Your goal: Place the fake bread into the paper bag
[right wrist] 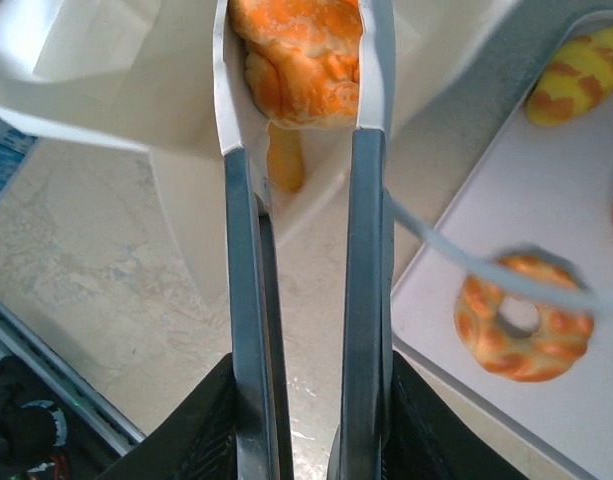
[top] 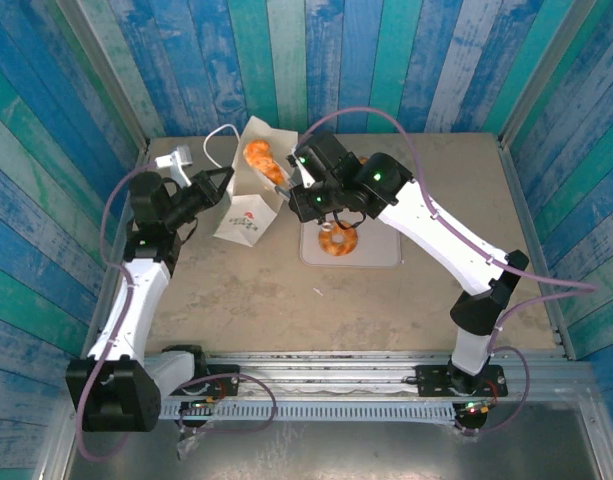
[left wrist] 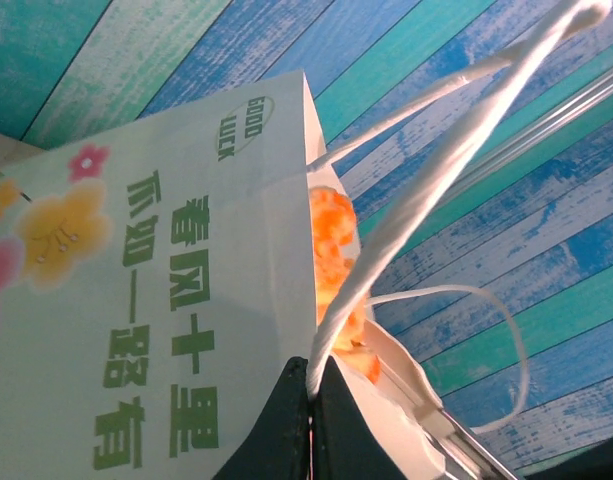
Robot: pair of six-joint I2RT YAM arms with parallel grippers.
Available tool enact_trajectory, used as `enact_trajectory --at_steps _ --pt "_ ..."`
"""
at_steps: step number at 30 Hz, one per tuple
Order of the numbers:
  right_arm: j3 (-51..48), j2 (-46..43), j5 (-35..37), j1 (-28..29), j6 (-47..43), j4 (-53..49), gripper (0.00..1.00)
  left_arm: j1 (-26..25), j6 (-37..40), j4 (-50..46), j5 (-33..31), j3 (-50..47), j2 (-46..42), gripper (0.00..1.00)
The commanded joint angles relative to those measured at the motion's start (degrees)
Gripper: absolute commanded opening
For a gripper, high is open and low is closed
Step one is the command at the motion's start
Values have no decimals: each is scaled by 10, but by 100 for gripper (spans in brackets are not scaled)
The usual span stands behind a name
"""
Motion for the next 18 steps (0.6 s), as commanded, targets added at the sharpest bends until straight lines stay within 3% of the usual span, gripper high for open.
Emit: enact_trajectory --at_steps 1,18 --pt "-3 -2 -27 -5 9 33 35 -6 -9 32 5 -3 -24 2" --pt "-17 -24 -18 -16 9 37 55 -10 -24 29 -12 -8 -30 1"
